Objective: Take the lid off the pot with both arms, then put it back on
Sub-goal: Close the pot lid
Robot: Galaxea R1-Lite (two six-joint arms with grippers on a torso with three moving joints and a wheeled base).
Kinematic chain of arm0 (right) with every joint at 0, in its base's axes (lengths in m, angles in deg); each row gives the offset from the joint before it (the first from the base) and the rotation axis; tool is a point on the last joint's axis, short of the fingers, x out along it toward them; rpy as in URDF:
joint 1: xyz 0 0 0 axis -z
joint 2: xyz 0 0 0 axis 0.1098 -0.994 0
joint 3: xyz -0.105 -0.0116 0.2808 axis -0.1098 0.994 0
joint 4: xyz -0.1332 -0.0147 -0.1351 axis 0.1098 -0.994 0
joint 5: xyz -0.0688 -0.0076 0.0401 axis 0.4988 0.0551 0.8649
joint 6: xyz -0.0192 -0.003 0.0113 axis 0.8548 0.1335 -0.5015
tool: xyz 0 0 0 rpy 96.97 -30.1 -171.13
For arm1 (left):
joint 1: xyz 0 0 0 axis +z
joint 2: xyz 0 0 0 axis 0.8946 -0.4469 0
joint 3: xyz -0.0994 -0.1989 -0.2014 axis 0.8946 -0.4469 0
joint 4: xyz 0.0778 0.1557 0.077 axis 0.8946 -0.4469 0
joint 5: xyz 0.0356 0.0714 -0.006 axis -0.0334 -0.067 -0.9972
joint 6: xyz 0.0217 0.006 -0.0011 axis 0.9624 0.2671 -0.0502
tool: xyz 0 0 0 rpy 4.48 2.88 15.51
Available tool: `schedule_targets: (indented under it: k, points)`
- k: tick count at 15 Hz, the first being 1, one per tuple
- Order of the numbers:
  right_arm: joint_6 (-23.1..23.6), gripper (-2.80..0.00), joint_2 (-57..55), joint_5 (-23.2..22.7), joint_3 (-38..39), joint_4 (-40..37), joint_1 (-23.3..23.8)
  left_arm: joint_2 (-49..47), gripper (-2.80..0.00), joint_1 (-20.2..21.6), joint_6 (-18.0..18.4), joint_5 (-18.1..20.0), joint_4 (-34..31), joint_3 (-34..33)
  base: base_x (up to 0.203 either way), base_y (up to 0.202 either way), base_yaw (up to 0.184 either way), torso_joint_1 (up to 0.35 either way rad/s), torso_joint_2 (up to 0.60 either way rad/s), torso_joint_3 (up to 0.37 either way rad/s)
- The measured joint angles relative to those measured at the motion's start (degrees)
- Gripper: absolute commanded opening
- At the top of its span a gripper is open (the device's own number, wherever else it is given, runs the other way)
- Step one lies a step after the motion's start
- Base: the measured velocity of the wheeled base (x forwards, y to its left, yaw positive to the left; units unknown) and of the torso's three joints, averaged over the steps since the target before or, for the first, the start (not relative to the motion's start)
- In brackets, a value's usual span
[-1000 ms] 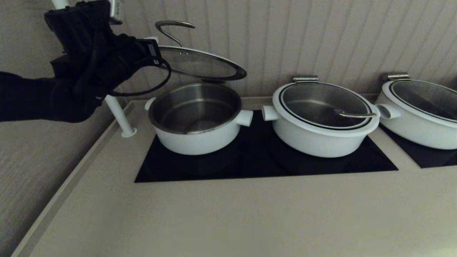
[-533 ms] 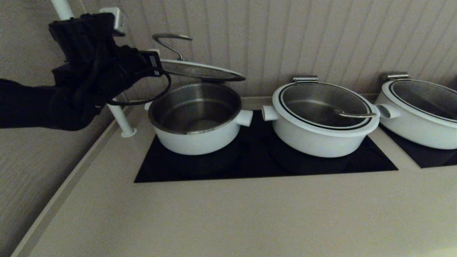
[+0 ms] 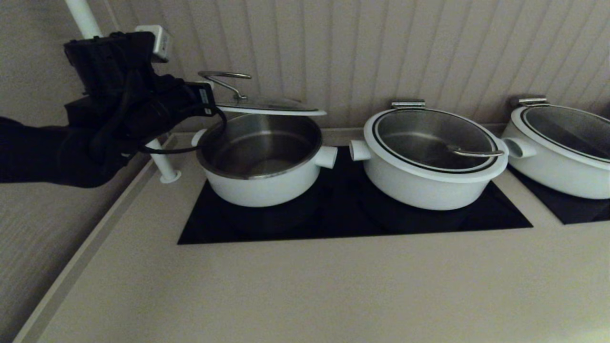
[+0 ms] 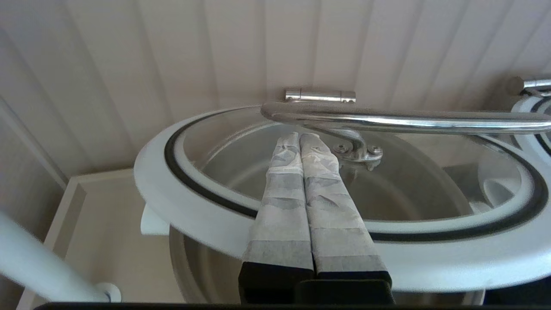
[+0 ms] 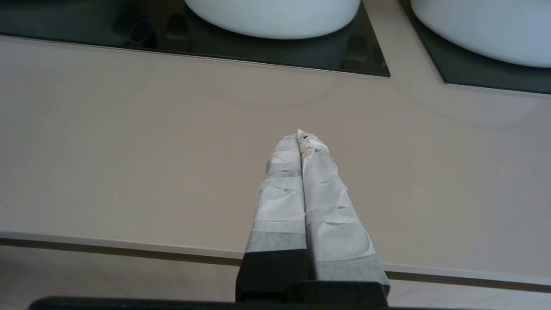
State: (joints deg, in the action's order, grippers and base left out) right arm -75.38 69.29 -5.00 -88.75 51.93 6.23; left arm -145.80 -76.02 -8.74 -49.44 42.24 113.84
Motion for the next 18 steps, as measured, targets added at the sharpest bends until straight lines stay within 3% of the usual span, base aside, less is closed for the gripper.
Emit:
schedule_targets:
  k: [2,5,18]
  points:
    - [0.0,-2.8,0.0,0.0,0.0,0.0,0.0,0.9,-2.8,0.0,0.3,0.0,-0.1,-1.6,0.0,0.0,0.0,0.0,0.0,0.0]
    - [0.0,-2.8,0.0,0.0,0.0,0.0,0.0,2.8,-2.8,0.0,3.5,0.0,-0.1,-5.4,0.0,0.0,0.0,0.0,0.0,0.0]
    - [0.0,-2.8,0.0,0.0,0.0,0.0,0.0,5.5,-2.8,-0.1,3.8,0.0,0.1,-13.7,0.0,0.0,0.0,0.0,0.0,0.0]
